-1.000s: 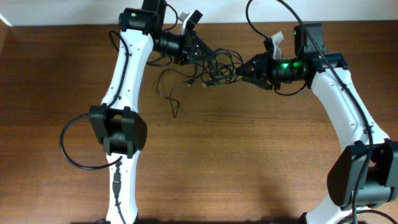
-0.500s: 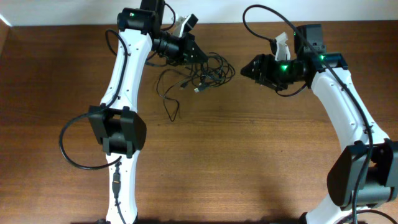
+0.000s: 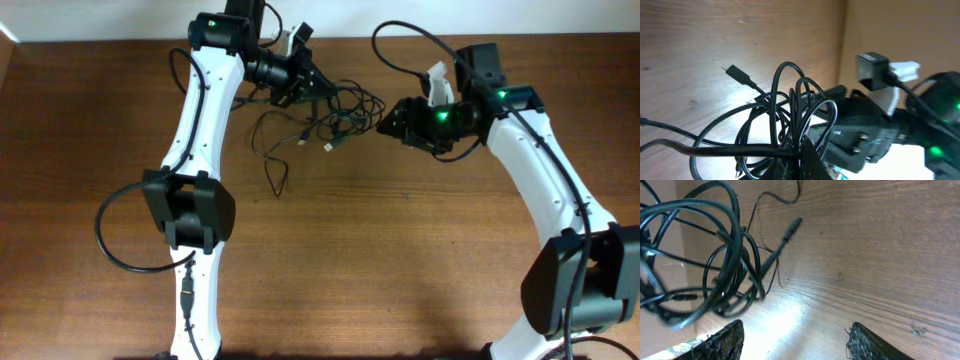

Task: Untangle cables

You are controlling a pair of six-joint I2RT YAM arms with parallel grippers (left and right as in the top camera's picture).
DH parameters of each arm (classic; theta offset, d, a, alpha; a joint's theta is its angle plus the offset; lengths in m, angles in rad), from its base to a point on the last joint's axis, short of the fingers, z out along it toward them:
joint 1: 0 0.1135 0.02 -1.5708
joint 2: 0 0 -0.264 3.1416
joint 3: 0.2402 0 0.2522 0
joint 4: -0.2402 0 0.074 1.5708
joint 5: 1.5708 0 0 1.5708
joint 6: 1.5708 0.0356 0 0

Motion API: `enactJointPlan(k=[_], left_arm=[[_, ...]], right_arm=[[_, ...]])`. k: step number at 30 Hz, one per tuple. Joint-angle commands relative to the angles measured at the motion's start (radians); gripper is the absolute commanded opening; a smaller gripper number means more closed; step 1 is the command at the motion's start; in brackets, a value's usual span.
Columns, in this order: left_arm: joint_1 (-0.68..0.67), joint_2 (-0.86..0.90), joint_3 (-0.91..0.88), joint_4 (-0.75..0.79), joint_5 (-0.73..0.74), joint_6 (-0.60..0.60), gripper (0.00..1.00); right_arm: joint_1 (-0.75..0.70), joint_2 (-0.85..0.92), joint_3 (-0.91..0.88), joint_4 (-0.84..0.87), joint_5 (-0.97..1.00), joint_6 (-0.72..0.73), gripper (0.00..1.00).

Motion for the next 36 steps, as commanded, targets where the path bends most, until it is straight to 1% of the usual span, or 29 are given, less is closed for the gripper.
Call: enactJointPlan(k=[1, 4, 10, 13, 15, 17, 18, 19, 20, 21, 22, 26, 28, 29, 33, 36], left_arm=[[0.005, -0.023, 0.015, -0.018, 0.136, -0.017, 0.00], [0.000, -0.023, 0.015, -0.040, 0.142, -0.013, 0.00], [-0.003, -0.023, 0.015, -0.060, 0.144, -0.009, 0.00], [-0.010, -0.023, 0.015, -0.069, 0.174, -0.009, 0.00], [-0.012, -0.023, 0.016, -0.067, 0.212, -0.009, 0.00], [-0.011, -0.023, 0.015, -0.067, 0.220, -0.009, 0.00], [-0.010, -0.023, 0.016, -0.064, 0.220, -0.008, 0.00], [-0.007, -0.023, 0.015, -0.064, 0.217, -0.009, 0.00], [-0.005, -0.023, 0.015, -0.063, 0.217, -0.009, 0.00], [-0.002, -0.023, 0.015, -0.056, 0.218, -0.009, 0.00], [0.001, -0.023, 0.015, -0.052, 0.217, -0.009, 0.00], [0.031, -0.023, 0.016, -0.036, 0.216, -0.009, 0.00], [0.060, -0.023, 0.015, -0.018, 0.138, -0.009, 0.00], [0.069, -0.023, 0.016, -0.014, 0.076, -0.009, 0.00], [0.101, -0.023, 0.016, -0.011, -0.249, -0.009, 0.00], [0.111, -0.023, 0.016, -0.011, -0.377, -0.009, 0.00]], right_arm=[[0.009, -0.009, -0.003, 0.014, 0.049, 0.022, 0.67], [0.009, -0.009, -0.003, 0.042, 0.102, 0.040, 0.65], [0.010, -0.006, -0.003, 0.132, 0.109, 0.067, 0.63], [0.016, 0.008, -0.003, 0.155, 0.123, 0.093, 0.59], [0.027, 0.021, -0.003, 0.161, 0.143, 0.101, 0.52], [0.035, 0.027, -0.003, 0.158, 0.166, 0.100, 0.40], [0.035, 0.027, -0.003, 0.156, 0.183, 0.100, 0.33], [0.035, 0.027, -0.003, 0.151, 0.208, 0.100, 0.20], [0.034, 0.027, -0.003, 0.146, 0.230, 0.100, 0.12], [0.027, 0.027, -0.003, 0.135, 0.252, 0.100, 0.07], [0.019, 0.027, -0.003, 0.121, 0.270, 0.100, 0.04], [-0.047, 0.018, -0.003, 0.046, 0.299, 0.081, 0.04], [-0.097, -0.010, -0.003, -0.003, 0.298, 0.043, 0.04], [-0.111, -0.025, -0.003, -0.022, 0.299, 0.025, 0.04], [-0.164, -0.106, -0.003, -0.124, 0.301, -0.047, 0.04], [-0.197, -0.156, -0.003, -0.201, 0.312, -0.060, 0.04]])
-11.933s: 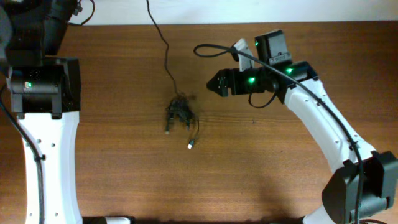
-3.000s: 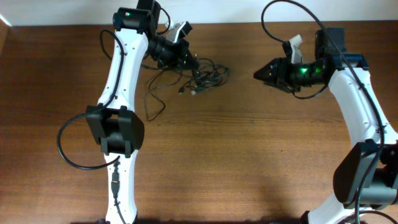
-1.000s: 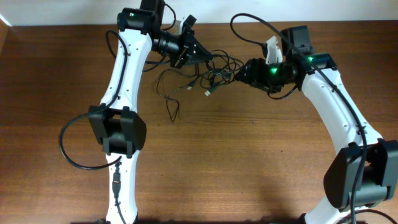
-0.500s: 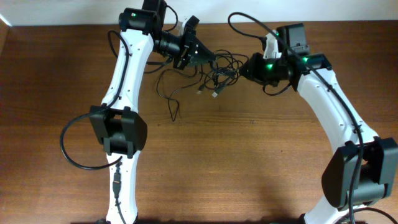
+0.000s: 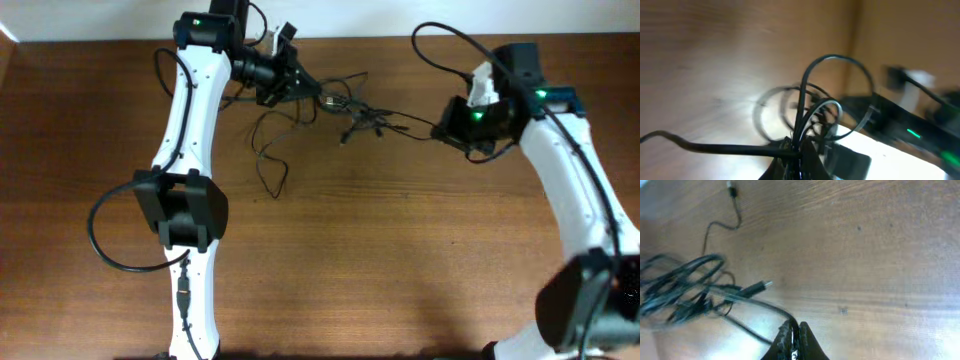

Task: Untangle cables

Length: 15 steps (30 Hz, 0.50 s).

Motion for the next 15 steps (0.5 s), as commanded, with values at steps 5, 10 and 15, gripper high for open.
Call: enactJointPlan(k=[5, 10, 15], left_arm=[[0.065, -0.023, 0.016, 0.005, -0.444, -0.002, 0.00], [0.061, -0.023, 0.015, -0.002, -0.454, -0.001, 0.00], [0.056, -0.023, 0.016, -0.002, -0.280, 0.000, 0.00]], right_arm=[[-0.133, -0.163, -0.003, -0.193, 0.233, -0.045, 0.04], [-0.139, -0.203, -0.003, -0.206, 0.167, -0.046, 0.04], [-0.085, -0.199, -0.004, -0.195, 0.116, -0.046, 0.06]])
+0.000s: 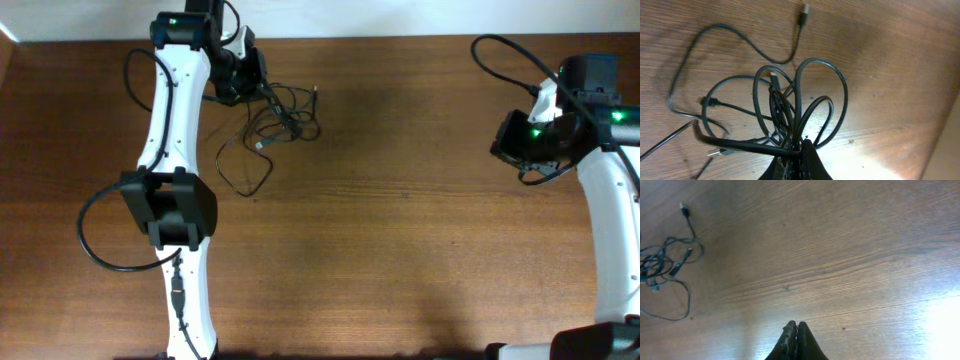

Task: Untangle cables

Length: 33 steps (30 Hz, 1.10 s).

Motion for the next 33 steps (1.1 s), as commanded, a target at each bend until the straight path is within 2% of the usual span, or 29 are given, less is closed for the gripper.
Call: enactJointPlan(k=[1, 4, 5, 7, 13, 16, 19, 24, 29, 33], left_arm=[[-0.005, -0.023, 0.016, -0.002, 0.178, -0.001, 0.00], [-0.003, -0.023, 0.016, -0.001, 0.377, -0.002, 0.00], [-0.003, -0.023, 0.016, -0.001, 0.471, -0.002, 0.00], [-0.003, -0.023, 0.016, -0.003, 0.597, -0.002, 0.00], [-0.004, -0.037, 0.016, -0.008, 0.882, 0.025, 0.00], [-0.005, -0.051, 0.016, -0.009, 0.954, 0.040, 0.00], [-0.011, -0.066, 0.016, -0.012, 0.979, 0.040, 0.00], [-0.024, -0.077, 0.016, -0.013, 1.028, 0.040, 0.00], [-0.065, -0.077, 0.016, -0.008, 1.024, 0.040, 0.00], [-0.077, -0.077, 0.016, 0.001, 0.972, 0.040, 0.00]], right_arm=[[0.065, -0.011, -0.003, 0.016, -0.047, -0.007, 0.14], [0.134, -0.010, -0.003, 0.047, -0.047, -0.007, 0.39], [0.154, -0.006, -0.003, 0.061, -0.046, -0.006, 0.50], [0.184, 0.008, -0.003, 0.085, -0.045, 0.006, 0.58], [0.200, 0.068, -0.003, 0.171, -0.090, 0.050, 0.62], [0.208, 0.093, -0.003, 0.235, -0.099, 0.051, 0.72], [0.214, 0.113, -0.003, 0.294, -0.098, 0.060, 0.76], [0.219, 0.150, -0.003, 0.350, -0.099, 0.066, 0.75], [0.233, 0.175, -0.003, 0.394, -0.122, 0.066, 0.76], [0.232, 0.175, -0.003, 0.424, -0.212, 0.066, 0.75]])
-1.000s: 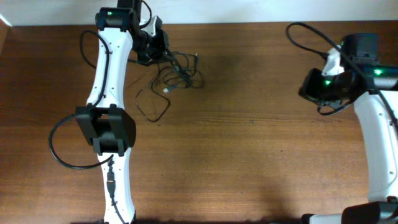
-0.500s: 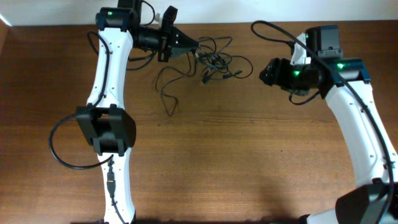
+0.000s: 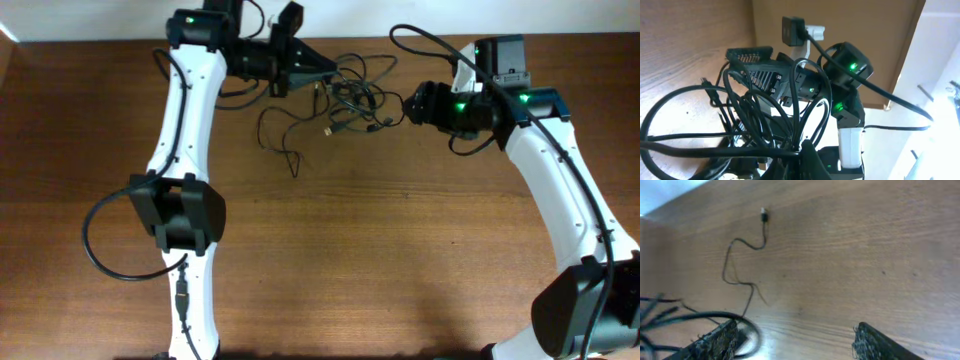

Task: Untangle cables

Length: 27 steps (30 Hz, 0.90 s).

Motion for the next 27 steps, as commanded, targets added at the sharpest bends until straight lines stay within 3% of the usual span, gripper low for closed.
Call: enactJointPlan(k=[1, 5, 8, 11, 14, 15, 17, 19, 27], left_arm=[[-0.008, -0.043, 0.016, 0.003, -0.048, 0.019, 0.00], [-0.002, -0.043, 0.016, 0.006, -0.057, -0.008, 0.00], [-0.004, -0.043, 0.016, 0.006, 0.090, -0.008, 0.00], [-0.016, -0.047, 0.016, -0.002, 0.092, -0.027, 0.00], [-0.023, -0.047, 0.016, -0.002, 0.092, -0.031, 0.00], [-0.023, -0.047, 0.016, -0.001, 0.092, -0.030, 0.00], [-0.019, -0.047, 0.016, 0.014, 0.089, -0.029, 0.00], [-0.013, -0.047, 0.016, 0.049, 0.060, -0.030, 0.00], [0.066, -0.047, 0.016, 0.077, -0.381, -0.058, 0.00]], right_arm=[[0.008, 0.002, -0.003, 0.022, -0.115, 0.007, 0.75], [0.008, 0.005, -0.003, -0.010, -0.120, 0.007, 0.75], [0.009, 0.023, -0.003, -0.019, -0.039, 0.029, 0.74], [0.009, 0.060, -0.004, -0.016, 0.018, 0.053, 0.72], [0.009, 0.112, -0.004, -0.002, 0.023, 0.057, 0.57], [0.008, 0.122, -0.004, -0.001, 0.027, 0.057, 0.48], [0.005, 0.129, -0.004, -0.003, 0.040, 0.056, 0.21], [-0.004, 0.125, -0.003, -0.010, 0.043, 0.056, 0.04], [-0.106, 0.055, -0.003, -0.225, 0.279, 0.057, 0.04]])
